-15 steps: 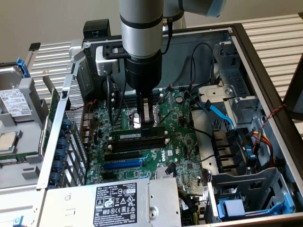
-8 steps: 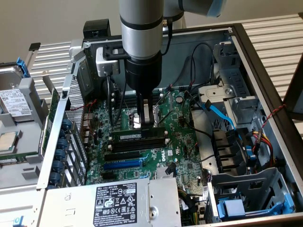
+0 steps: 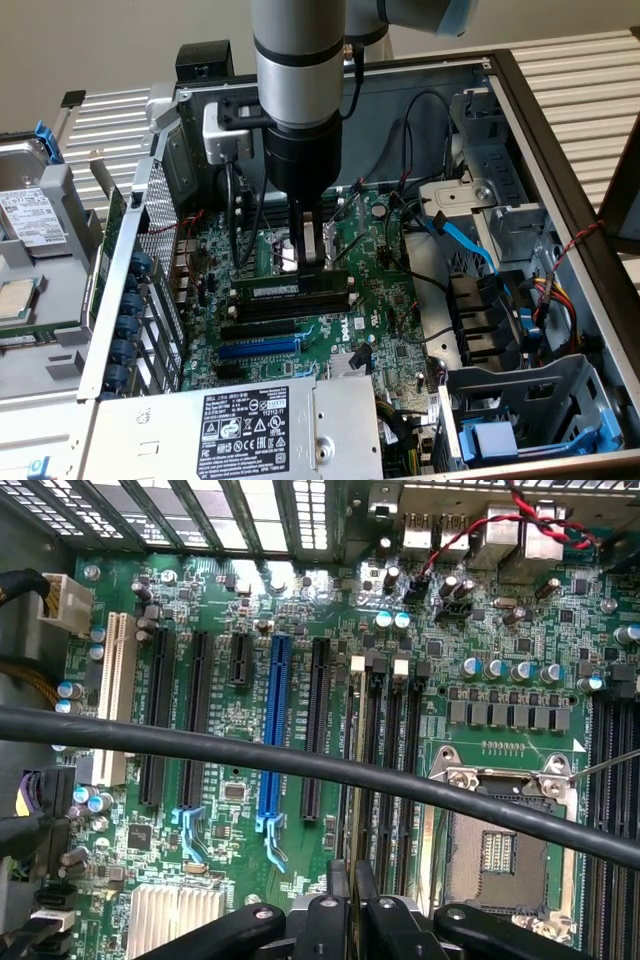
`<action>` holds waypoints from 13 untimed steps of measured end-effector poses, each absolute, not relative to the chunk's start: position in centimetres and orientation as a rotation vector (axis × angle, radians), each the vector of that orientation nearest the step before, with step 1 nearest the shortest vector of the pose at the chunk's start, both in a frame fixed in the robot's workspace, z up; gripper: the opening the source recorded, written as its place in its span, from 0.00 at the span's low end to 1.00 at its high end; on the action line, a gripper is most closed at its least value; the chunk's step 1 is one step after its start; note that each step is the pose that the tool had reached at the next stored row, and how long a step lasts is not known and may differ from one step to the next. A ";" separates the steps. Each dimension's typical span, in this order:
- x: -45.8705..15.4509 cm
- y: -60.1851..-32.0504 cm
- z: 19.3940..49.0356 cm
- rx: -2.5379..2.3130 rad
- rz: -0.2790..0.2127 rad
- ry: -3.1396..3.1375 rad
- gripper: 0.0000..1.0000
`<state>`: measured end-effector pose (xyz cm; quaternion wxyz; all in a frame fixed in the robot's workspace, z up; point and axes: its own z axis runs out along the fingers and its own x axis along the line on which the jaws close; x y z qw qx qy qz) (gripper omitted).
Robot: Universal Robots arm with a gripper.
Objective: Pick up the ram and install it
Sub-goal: 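Insert the ram into the slot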
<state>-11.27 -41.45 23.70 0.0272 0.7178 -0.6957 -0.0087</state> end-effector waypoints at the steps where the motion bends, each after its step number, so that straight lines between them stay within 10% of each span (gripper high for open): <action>1: -11.3 -41.5 23.7 2.216 -0.027 -2.148 0.13; 13: -11.5 -41.4 23.6 2.220 -0.018 -2.152 0.13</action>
